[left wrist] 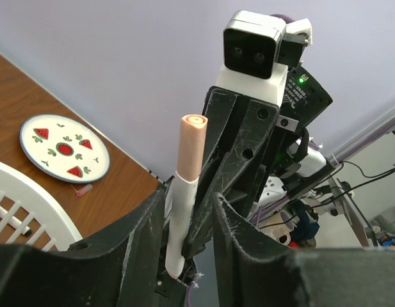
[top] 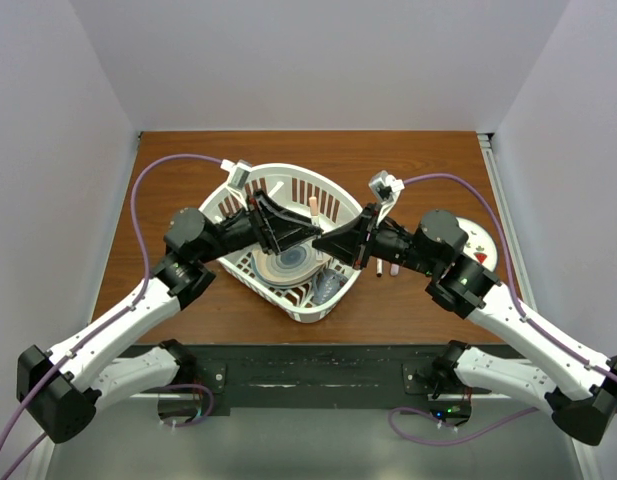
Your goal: Insert the pens into the pen caps
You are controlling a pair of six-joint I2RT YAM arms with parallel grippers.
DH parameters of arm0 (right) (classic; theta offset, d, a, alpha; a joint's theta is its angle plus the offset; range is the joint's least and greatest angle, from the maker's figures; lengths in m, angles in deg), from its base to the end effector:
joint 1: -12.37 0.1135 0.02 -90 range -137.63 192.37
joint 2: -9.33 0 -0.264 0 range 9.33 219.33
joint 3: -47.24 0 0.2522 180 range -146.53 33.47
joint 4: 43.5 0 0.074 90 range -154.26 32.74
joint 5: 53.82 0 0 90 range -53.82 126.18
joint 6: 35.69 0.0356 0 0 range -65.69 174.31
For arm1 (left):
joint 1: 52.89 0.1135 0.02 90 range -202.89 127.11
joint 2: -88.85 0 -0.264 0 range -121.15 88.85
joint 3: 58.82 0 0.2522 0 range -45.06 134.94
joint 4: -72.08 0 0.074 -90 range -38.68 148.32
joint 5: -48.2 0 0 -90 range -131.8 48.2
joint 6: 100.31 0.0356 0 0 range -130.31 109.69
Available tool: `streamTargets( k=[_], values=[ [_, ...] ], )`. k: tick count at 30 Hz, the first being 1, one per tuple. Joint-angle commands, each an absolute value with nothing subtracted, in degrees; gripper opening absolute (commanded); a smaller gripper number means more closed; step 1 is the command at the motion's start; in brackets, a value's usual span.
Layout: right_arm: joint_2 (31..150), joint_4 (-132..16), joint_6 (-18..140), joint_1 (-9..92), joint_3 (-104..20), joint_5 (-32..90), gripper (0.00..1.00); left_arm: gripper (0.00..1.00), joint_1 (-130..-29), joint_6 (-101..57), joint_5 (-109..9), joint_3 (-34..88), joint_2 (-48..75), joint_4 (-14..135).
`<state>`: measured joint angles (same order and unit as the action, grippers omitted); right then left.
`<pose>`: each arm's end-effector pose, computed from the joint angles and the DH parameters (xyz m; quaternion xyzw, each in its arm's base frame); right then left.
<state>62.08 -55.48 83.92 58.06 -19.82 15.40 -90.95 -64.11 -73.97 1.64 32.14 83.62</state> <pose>0.1389 0.1604 0.3903 -0.2241 0.6563 0.5323 0.4855 0.1672 -0.1550 0.3781 0.1383 0.6077 -0.6657 0.4104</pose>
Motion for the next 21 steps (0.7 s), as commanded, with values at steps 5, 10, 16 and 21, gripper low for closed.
streamTargets(
  k=[5,10,16,21],
  values=[
    [61.7,-51.4,85.2,58.1,-19.3,11.1,0.00,0.30,-91.5,-62.8,-73.4,1.5,32.3,87.9],
    [63.1,-51.3,86.1,58.1,-19.5,9.5,0.00,0.02,-91.5,-65.4,-74.1,0.7,32.2,90.7],
    [65.4,-49.8,88.1,58.1,-20.0,6.0,0.26,0.00,-91.6,-67.5,-75.1,0.1,32.3,93.3],
    [68.0,-50.3,88.9,58.1,-21.7,4.0,0.27,0.00,-91.7,-67.5,-75.5,0.2,32.6,93.4]
  ],
)
